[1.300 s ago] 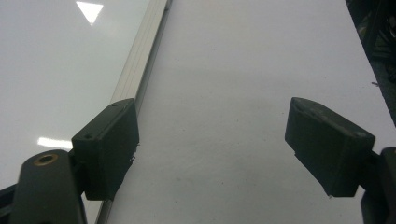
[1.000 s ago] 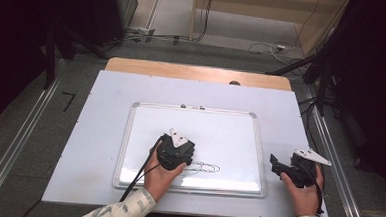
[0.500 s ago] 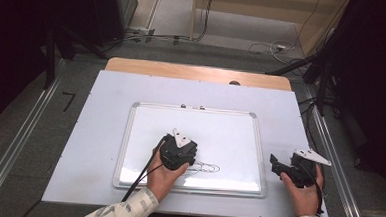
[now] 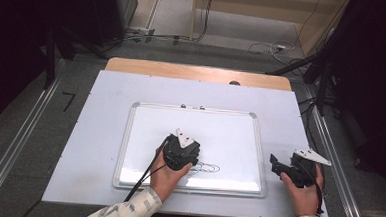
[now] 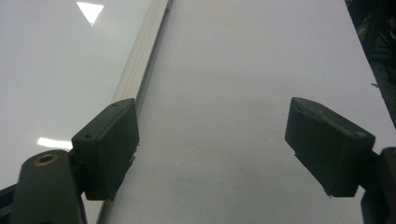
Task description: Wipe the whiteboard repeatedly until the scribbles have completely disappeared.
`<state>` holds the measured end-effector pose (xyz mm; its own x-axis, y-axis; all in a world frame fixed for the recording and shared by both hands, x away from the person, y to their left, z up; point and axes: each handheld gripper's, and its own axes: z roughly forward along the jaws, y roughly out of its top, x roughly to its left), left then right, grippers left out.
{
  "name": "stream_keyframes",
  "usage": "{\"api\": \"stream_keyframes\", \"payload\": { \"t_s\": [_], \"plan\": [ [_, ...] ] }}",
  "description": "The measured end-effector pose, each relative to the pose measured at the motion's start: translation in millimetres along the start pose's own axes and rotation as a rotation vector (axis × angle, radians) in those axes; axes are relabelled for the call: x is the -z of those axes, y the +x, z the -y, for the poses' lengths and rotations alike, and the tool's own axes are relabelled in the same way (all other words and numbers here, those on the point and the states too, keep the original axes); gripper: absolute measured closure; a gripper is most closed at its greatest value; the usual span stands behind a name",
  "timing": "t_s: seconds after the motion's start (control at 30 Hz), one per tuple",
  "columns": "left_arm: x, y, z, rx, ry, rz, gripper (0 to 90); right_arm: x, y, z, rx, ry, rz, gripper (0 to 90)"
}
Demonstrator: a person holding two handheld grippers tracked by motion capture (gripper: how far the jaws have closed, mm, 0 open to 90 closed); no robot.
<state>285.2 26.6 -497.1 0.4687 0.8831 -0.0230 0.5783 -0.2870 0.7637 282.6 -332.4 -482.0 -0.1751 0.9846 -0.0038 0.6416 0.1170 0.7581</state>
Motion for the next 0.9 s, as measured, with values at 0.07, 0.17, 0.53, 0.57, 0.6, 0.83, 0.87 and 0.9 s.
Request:
{"api": "stream_keyframes", "payload": {
  "t_s": [0.07, 0.17, 0.53, 0.57, 0.6, 0.83, 0.87, 0.9],
  "plan": [
    [-0.8, -1.3, -0.7, 0.0, 0.0, 0.005, 41.1, 0.1, 0.0, 0.0, 0.001, 0.0, 0.001, 16.1],
    [-1.8, -3.0, -1.5, -0.005, -0.001, 0.005, 41.1, 0.3, -0.2, -0.1, 0.0, 0.0, 0.0, 16.1],
    [-5.0, -9.2, -4.0, -0.012, -0.001, 0.008, 41.1, 0.4, -0.4, -0.2, 0.001, -0.004, 0.0, 16.1],
    [-5.3, -9.9, -4.2, -0.011, 0.0, 0.009, 41.1, 0.4, -0.4, -0.2, 0.001, -0.004, 0.0, 16.1],
    [-5.5, -10.5, -4.5, -0.013, 0.001, 0.01, 41.1, 0.4, -0.5, -0.2, 0.002, -0.003, 0.0, 16.1],
    [-7.6, -15.1, -6.1, -0.021, 0.0, 0.014, 41.1, 0.4, -0.3, -0.2, 0.002, -0.003, 0.001, 16.1],
    [-7.9, -15.9, -6.3, -0.019, -0.001, 0.015, 41.1, 0.4, -0.3, -0.2, 0.002, -0.002, 0.0, 16.1],
    [-8.1, -16.7, -6.6, -0.02, 0.002, 0.014, 41.1, 0.4, -0.3, -0.2, 0.002, -0.002, 0.001, 16.1]
  ]
}}
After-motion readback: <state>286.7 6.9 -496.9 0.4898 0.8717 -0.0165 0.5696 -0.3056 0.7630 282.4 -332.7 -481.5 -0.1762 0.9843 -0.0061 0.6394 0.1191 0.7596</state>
